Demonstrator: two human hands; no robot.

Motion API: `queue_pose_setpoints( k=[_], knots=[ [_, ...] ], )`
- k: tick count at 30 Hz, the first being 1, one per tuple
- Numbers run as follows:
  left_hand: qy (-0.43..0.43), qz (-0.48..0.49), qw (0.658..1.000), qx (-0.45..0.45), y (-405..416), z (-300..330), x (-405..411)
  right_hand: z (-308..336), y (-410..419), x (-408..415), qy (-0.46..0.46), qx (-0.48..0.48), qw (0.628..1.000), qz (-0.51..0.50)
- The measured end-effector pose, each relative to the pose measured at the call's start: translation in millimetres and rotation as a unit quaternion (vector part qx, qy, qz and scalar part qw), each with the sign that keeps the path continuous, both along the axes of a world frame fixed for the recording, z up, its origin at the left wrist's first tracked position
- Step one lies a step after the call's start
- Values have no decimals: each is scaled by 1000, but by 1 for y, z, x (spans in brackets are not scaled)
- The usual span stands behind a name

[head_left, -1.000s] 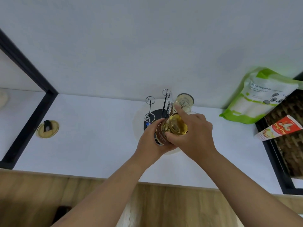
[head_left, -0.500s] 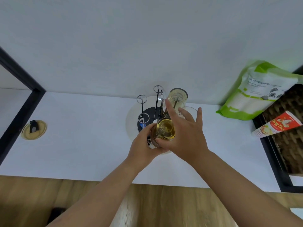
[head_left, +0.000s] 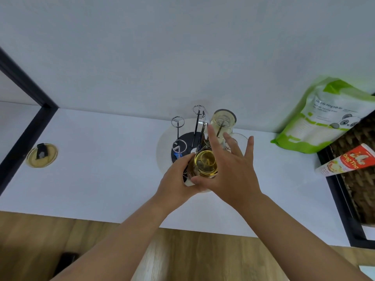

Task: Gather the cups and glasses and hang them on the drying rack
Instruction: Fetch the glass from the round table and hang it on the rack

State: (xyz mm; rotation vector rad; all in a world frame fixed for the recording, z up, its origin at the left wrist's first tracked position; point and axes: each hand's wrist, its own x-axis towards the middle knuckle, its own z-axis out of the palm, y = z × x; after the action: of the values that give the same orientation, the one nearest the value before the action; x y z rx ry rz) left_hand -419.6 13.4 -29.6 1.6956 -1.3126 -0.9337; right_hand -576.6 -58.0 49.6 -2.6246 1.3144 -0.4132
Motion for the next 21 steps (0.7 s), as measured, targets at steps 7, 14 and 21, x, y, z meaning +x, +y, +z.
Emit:
queue_pose_setpoints(
  k=[7,14,21],
  knots=[
    [41,-90,995,27,-6,9,32,6,9,-5,17,30,998,44],
    [-36,-138,985,100,-14,32,80,18,20,-12,-1,41,997,61],
    [-2,-105,988,115,3,43,99,31,3,-33,-12,64,997,50]
  ],
)
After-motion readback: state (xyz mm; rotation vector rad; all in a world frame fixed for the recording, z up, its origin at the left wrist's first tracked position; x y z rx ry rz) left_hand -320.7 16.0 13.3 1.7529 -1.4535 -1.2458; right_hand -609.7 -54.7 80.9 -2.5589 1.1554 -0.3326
